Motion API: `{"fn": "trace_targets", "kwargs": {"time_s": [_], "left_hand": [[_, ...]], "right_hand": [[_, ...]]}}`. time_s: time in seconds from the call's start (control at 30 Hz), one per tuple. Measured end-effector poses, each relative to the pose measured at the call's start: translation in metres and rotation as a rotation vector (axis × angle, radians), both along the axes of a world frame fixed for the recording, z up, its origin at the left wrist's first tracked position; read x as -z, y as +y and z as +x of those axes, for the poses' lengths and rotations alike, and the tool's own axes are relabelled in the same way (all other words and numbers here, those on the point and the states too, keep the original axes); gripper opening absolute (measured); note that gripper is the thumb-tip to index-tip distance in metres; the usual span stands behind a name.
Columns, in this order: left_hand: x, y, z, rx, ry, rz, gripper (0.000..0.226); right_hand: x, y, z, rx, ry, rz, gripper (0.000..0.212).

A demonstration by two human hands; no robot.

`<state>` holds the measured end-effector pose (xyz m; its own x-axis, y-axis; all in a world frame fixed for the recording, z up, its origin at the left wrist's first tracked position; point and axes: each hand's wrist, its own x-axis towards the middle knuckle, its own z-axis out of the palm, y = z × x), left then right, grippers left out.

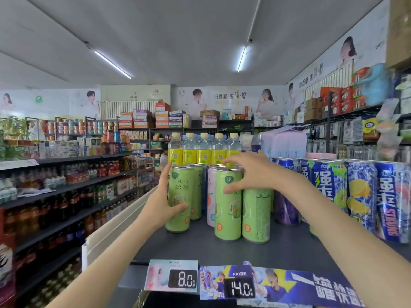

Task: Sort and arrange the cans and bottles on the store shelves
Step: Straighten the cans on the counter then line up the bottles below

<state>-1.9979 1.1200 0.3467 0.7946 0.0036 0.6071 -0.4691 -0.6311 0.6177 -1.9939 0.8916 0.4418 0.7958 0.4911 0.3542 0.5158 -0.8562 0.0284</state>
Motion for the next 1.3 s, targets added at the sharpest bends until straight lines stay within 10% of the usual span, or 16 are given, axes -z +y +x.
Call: {"fn": "trace_targets", "kwargs": {"time_s": [0.47, 0.77, 1.3], "left_hand": [[0.000, -0.020, 0.026, 0.160, 0.109, -0.089, 0.105], [0.002, -0.013, 0.030, 0.240, 0.087, -0.214, 0.104], [0.011, -0.020, 0.029, 0.246, 0.120, -0.201, 0.107]], "right_hand": [[0.011, -0.010, 0.002, 0.084, -0.142, -0.223, 0.099], [0.010, 0.014, 0.005, 0.085, -0.265, -0.349, 0.069], [0.004, 0.026, 0.013, 0.077, -0.120, -0.316, 0.074]]}}
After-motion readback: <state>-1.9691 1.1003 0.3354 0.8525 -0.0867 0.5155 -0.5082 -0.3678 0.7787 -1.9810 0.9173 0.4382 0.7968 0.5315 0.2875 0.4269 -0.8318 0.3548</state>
